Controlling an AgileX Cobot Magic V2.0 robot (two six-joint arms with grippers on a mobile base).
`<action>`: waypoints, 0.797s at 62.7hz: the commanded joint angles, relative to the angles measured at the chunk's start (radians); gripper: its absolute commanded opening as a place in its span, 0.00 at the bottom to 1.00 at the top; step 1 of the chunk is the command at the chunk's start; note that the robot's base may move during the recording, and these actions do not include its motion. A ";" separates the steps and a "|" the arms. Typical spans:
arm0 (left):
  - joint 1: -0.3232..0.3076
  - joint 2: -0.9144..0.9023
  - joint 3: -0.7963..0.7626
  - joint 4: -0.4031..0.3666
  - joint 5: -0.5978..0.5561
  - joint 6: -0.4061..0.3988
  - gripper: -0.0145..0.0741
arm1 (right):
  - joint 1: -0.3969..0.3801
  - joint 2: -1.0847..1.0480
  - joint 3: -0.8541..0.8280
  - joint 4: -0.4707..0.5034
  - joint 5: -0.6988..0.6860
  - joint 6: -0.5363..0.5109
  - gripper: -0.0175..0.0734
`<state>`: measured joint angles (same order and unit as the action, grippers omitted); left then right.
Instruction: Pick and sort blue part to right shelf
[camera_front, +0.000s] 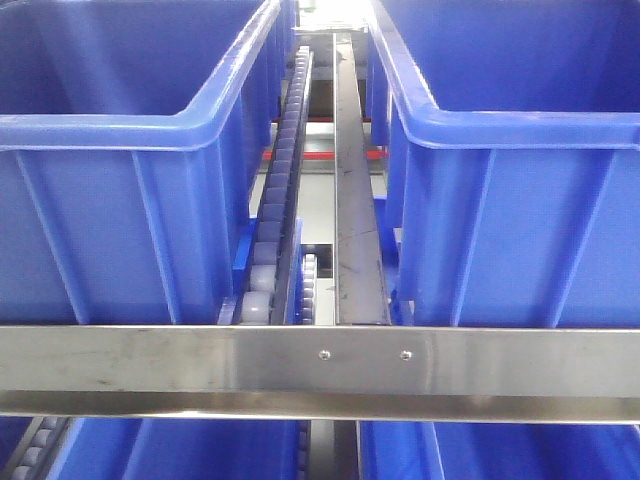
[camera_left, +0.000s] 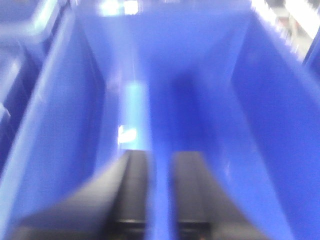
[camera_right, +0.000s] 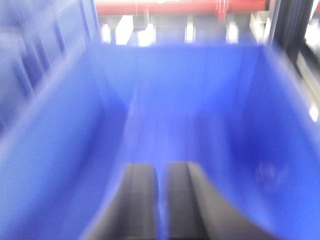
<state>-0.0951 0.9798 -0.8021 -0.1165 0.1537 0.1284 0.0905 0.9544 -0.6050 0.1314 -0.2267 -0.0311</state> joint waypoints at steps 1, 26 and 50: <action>-0.001 -0.035 -0.035 -0.012 -0.050 -0.002 0.30 | -0.008 -0.044 -0.039 0.002 -0.063 -0.009 0.25; -0.001 -0.276 0.145 -0.095 -0.131 -0.004 0.30 | -0.008 -0.266 0.114 -0.049 0.043 -0.019 0.25; -0.001 -0.657 0.381 -0.097 -0.092 -0.004 0.30 | -0.008 -0.572 0.295 -0.049 0.065 -0.019 0.25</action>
<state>-0.0951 0.3713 -0.4163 -0.1998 0.1334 0.1284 0.0905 0.4235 -0.2994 0.0909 -0.0882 -0.0376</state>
